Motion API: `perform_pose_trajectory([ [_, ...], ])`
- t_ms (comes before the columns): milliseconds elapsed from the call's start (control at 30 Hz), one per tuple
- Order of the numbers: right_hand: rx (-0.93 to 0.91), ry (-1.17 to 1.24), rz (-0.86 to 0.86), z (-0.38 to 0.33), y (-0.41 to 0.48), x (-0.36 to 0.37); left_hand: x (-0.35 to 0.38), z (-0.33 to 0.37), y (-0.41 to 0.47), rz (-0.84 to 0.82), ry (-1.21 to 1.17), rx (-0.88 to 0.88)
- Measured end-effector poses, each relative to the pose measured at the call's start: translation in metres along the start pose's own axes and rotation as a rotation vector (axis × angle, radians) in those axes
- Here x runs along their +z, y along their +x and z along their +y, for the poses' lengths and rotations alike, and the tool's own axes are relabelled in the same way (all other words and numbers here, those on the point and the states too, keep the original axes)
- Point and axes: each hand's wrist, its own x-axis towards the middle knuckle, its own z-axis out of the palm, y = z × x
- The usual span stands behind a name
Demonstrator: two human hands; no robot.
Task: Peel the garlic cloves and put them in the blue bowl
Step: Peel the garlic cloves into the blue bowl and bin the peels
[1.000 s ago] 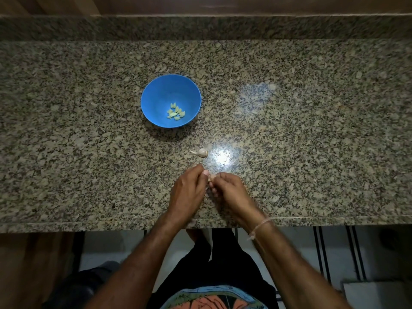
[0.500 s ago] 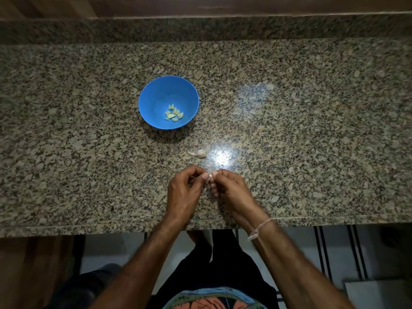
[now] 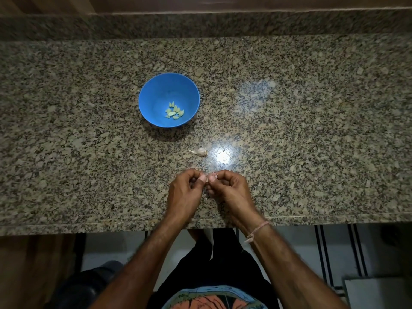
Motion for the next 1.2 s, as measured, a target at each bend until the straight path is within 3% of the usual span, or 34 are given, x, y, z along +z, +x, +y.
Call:
perform_pose_trajectory([
  [267, 0.018, 0.044, 0.008, 0.002, 0.002, -0.003, 0.009, 0.008, 0.003, 0.071, 0.047, -0.097],
  [467, 0.018, 0.088, 0.076, 0.004, 0.005, -0.004, 0.007, 0.010, 0.003, 0.159, 0.051, -0.017],
  [667, 0.043, 0.151, 0.035, 0.003, 0.007, -0.004, 0.006, 0.010, -0.008, 0.189, 0.113, 0.189],
  [833, 0.091, 0.163, 0.031, -0.002, 0.005, -0.007, 0.007, 0.008, -0.006, 0.222, 0.111, 0.207],
  [1000, 0.057, 0.091, 0.045, -0.003, 0.004, -0.009, 0.005, 0.004, -0.004, 0.183, 0.151, 0.209],
  [1200, -0.083, -0.175, 0.063, -0.002, 0.002, -0.010, 0.002, 0.003, 0.003, 0.004, -0.005, 0.016],
])
